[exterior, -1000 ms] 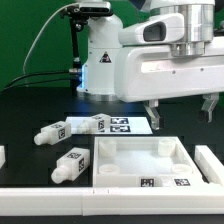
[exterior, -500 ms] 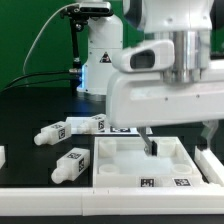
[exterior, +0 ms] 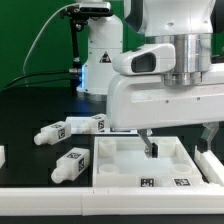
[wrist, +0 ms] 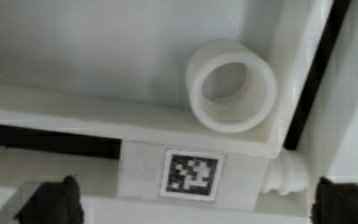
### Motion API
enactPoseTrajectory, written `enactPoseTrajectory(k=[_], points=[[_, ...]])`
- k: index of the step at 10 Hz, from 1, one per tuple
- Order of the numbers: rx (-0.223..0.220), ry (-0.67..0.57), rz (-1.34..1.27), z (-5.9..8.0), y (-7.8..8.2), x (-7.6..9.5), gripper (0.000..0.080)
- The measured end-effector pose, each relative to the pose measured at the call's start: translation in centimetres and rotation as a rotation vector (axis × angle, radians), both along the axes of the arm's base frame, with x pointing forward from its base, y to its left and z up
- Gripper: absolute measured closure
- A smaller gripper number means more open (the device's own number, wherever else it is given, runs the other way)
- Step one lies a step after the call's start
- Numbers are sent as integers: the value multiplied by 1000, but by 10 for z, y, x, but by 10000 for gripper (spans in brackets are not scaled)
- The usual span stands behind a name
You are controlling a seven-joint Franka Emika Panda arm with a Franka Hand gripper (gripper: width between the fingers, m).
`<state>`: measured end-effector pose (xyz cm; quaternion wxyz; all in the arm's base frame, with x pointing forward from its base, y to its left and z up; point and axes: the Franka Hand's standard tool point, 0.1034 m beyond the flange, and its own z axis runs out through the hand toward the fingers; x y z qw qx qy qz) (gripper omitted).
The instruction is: Assemble square table
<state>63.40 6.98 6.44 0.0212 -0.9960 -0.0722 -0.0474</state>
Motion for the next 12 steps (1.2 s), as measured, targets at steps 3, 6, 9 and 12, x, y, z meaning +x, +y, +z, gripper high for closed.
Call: enactPoseTrajectory(k=[3,6,9,12], points=[[4,0,-21,-4,1,24,150],[22,-10,-53,-15,-1,23,150],[22,-4,-54,-22,-1,20,150],[23,-15,-49,-37,5,17,150]])
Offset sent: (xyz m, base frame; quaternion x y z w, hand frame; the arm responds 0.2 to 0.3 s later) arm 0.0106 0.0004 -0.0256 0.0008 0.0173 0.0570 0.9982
